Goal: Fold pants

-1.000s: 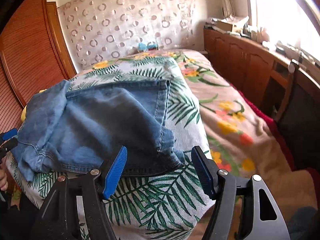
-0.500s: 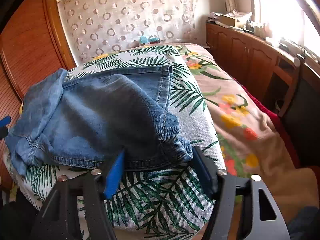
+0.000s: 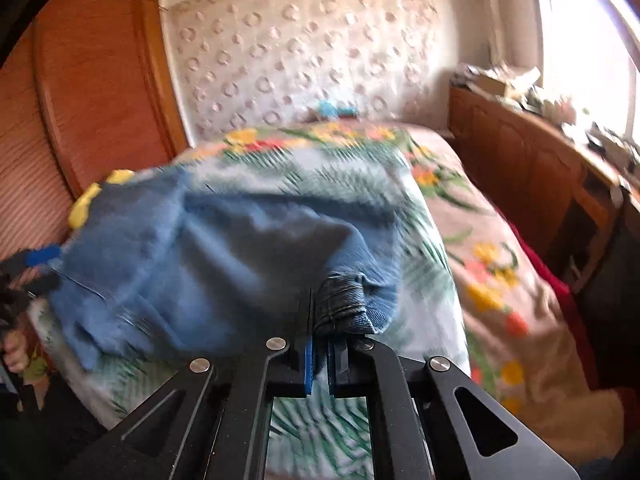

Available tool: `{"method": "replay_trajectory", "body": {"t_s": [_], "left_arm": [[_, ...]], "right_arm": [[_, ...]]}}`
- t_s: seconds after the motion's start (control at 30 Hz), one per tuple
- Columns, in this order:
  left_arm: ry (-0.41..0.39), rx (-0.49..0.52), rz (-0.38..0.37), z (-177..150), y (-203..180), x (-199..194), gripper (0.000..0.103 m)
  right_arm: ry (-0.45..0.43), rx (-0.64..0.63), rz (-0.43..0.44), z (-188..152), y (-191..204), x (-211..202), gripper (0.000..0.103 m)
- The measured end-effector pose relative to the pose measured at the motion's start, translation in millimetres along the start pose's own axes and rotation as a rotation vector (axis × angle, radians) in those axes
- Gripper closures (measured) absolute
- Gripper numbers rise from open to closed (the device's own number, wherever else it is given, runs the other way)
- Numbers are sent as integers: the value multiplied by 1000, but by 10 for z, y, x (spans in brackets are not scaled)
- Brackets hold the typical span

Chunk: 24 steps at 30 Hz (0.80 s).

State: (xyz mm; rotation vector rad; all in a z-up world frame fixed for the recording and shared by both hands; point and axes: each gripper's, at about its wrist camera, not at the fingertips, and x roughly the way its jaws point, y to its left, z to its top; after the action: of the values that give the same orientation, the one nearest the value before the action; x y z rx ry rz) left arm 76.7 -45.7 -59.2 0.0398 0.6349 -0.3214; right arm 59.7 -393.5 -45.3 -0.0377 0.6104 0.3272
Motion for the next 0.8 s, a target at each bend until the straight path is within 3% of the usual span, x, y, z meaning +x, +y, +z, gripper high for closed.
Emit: {"method": "replay_trajectory", "body": {"t_s": [0.23,0.4,0.67,0.8], "left_arm": [[-46,-40,34,31,219,-194,21],[-73,-73,69,16,403,-341,21],[-93,-123,121,-96,717,-493,21],[-91,-146,134,-133,818,-489,21]], "right_arm": [[-131,-132,158,544,640,-234,99],[-143,-244,277,783,1244,-96,99],[-56,-330,409,846,1847,351,99],[-2,-351,363,872,1903,589,94]]}}
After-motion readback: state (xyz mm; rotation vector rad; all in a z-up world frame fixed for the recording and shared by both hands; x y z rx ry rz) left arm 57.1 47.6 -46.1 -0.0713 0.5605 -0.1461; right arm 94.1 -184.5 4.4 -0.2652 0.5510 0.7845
